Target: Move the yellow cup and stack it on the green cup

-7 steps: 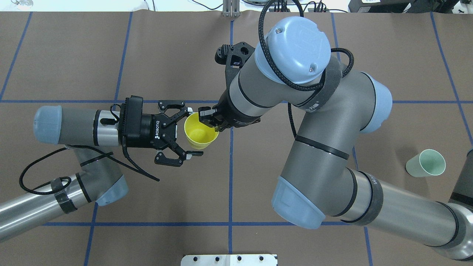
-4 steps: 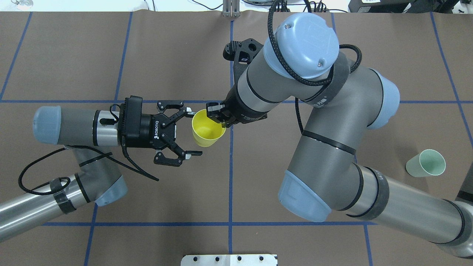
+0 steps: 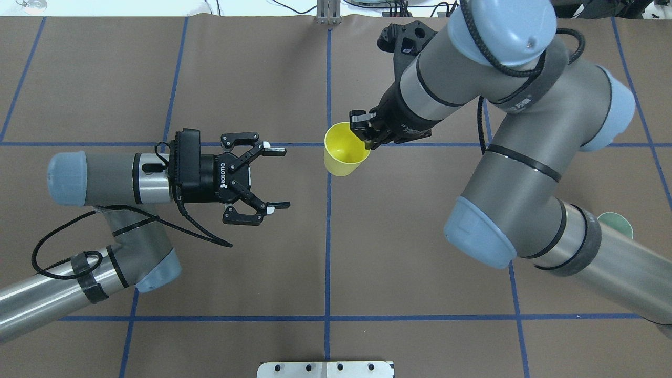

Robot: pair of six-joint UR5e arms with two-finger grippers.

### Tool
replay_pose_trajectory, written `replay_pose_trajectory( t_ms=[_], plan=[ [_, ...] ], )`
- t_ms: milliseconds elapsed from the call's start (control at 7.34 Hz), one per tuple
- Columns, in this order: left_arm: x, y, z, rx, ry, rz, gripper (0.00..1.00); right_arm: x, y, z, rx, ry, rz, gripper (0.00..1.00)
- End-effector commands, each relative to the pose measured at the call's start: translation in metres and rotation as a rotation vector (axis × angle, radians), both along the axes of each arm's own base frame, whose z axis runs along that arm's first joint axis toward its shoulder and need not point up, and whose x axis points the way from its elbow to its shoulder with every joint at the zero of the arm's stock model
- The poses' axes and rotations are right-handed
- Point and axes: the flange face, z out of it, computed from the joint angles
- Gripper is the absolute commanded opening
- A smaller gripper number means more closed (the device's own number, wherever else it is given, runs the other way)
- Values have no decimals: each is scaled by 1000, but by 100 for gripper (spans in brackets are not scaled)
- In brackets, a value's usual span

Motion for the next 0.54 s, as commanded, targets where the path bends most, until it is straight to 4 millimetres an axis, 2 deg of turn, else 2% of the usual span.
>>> replay_pose_trajectory(
  t_ms=[0, 136, 272, 409],
  plan=[
    [-9, -17, 4, -160, 50, -75, 98, 54, -35, 22, -25, 16, 77, 0],
    [-11, -31, 10, -225, 0, -136, 98, 82, -54, 38, -35, 38, 123, 0],
    [-18, -54, 23, -314, -74, -213, 98, 117, -76, 58, -29, 73, 163, 0],
    [-37, -82, 41, -386, -166, -281, 98, 145, -95, 80, -21, 107, 176, 0]
  ],
)
